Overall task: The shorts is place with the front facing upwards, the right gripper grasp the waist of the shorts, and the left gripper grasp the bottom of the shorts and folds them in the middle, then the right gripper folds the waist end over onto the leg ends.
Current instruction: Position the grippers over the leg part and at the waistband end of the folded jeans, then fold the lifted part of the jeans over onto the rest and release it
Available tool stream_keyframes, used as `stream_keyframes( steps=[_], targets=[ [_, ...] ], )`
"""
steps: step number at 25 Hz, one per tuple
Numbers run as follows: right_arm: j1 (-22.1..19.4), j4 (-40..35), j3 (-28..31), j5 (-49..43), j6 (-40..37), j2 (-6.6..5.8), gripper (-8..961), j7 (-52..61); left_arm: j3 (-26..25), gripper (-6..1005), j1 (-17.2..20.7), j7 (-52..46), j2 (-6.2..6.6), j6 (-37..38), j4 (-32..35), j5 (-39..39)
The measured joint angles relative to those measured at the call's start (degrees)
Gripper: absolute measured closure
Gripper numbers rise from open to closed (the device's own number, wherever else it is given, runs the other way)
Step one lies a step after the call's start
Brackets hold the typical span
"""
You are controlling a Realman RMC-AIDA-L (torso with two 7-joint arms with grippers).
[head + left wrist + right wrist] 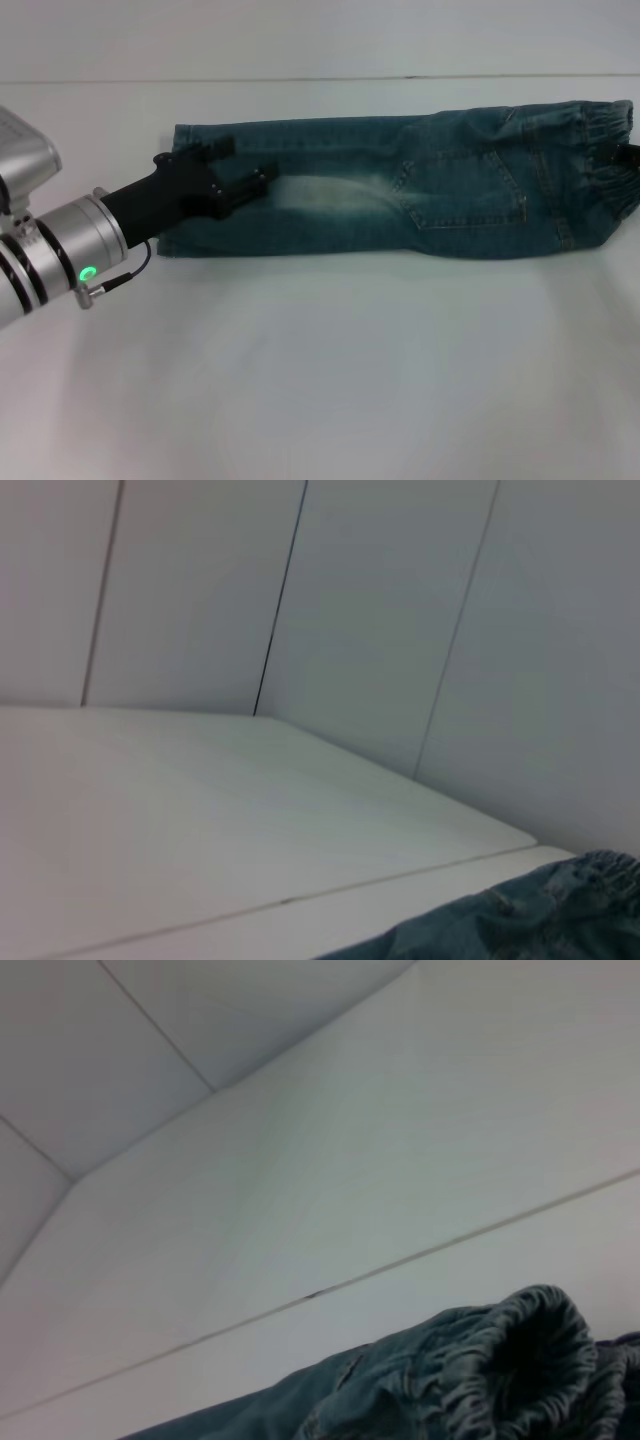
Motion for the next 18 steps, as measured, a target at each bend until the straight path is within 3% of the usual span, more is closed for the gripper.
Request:
stream_keyframes(
  steps=[6, 9, 13, 18],
  targets=[
    [-0.6, -2.7, 1.0, 0.0, -5.5, 0.22, 827, 1.2, -0.4, 251, -1.7, 22.6, -0.02, 1.4, -13.1, -13.3],
    [-0.7, -5.5, 1.2, 0.0, -8.6, 0.58, 844, 3.2, -1.9, 298, -4.1, 38.7, -0.01, 1.4, -21.6, -17.5],
    [-1.2, -11.4, 1.3, 0.0, -13.9, 1.24, 852, 7.7, -11.7, 414, -8.1, 58.5, -0.01, -2.6, -33.4, -19.4],
    [-1.3, -16.8, 2.3, 2.9, -21.9, 1.57, 843, 13.0, -21.5, 635, -10.3, 68.1, 0.0, -10.8, -39.7, -18.8]
  ],
)
